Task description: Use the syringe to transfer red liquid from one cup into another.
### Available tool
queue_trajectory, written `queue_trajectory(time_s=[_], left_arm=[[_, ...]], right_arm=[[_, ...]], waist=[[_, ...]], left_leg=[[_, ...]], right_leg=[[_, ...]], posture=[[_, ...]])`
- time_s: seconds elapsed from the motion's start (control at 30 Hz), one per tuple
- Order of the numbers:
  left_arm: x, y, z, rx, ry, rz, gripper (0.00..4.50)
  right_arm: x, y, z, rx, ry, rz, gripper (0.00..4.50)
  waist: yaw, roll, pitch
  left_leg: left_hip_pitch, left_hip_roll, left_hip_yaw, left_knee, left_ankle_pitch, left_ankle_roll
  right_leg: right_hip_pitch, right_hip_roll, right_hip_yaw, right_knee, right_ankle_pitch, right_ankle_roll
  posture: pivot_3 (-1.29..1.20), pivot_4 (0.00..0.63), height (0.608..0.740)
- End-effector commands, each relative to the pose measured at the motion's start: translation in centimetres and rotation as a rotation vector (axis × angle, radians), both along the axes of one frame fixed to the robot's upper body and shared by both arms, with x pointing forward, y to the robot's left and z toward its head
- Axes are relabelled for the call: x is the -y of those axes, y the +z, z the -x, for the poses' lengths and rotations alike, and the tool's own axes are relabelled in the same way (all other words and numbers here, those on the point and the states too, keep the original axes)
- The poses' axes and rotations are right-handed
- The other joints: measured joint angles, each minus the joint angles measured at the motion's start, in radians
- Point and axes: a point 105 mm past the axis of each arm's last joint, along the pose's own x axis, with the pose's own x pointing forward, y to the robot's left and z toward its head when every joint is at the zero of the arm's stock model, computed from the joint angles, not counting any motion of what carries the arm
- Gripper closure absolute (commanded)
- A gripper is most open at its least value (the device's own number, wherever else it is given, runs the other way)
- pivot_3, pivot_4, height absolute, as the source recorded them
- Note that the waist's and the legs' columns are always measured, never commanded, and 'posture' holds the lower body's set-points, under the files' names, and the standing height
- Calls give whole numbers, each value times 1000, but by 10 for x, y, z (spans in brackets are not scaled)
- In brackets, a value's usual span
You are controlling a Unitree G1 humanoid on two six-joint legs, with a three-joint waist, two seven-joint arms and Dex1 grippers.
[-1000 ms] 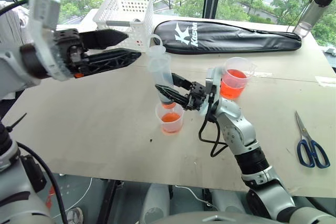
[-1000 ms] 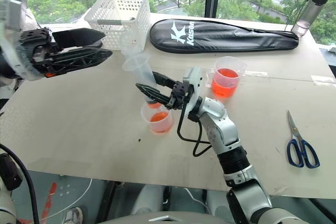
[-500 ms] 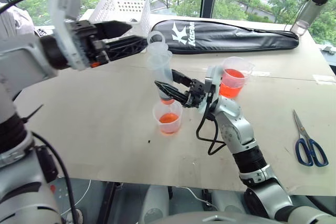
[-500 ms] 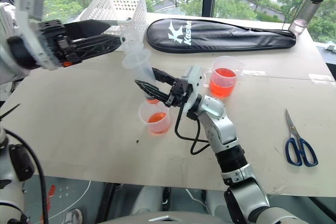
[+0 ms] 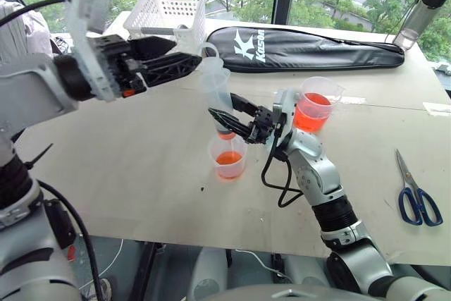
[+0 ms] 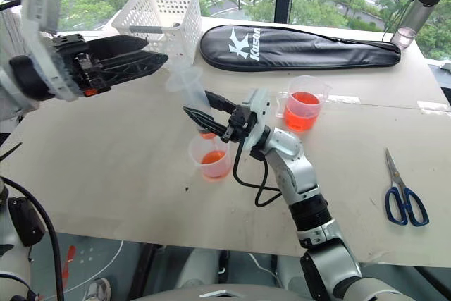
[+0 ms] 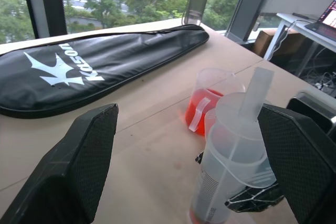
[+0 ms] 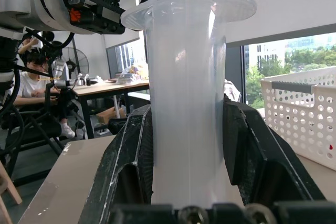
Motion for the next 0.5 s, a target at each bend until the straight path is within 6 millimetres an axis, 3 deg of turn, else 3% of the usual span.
queue_trajectory(time_s=[0.03, 0.23, 0.37, 0.47, 0.5], left_arm=[[7, 13, 0, 82, 25, -2, 255], [20, 16, -4, 115, 30, 13, 255], [25, 14, 1, 124, -14, -28, 1576], [27, 12, 3, 124, -56, -61, 2881], [28, 9, 4, 122, -72, -88, 3511]], right_arm=[[-1, 15, 5, 54, 11, -28, 3096], [-1, 14, 7, 58, 13, -25, 3096], [-1, 15, 8, 61, 19, -28, 3097], [-1, 15, 9, 62, 24, -30, 3104], [-1, 15, 9, 62, 25, -31, 3105]], waist=[[0, 0, 0], [2, -1, 0], [1, -1, 0], [0, 0, 0], [0, 0, 0]], left_leg=[[0, 0, 0, 0, 0, 0], [0, 0, 0, 0, 0, 0], [0, 0, 0, 0, 0, 0], [0, 0, 0, -1, 0, -1], [0, 0, 0, -1, 0, -1]], right_leg=[[0, 0, 0, 0, 0, 0], [0, 0, 0, 0, 0, 0], [0, 0, 0, 0, 0, 0], [0, 0, 0, 0, 0, 0], [0, 0, 0, 0, 0, 0]], posture=[[0, 150, 724], [0, 150, 724], [0, 150, 724], [0, 150, 724], [0, 150, 724]])
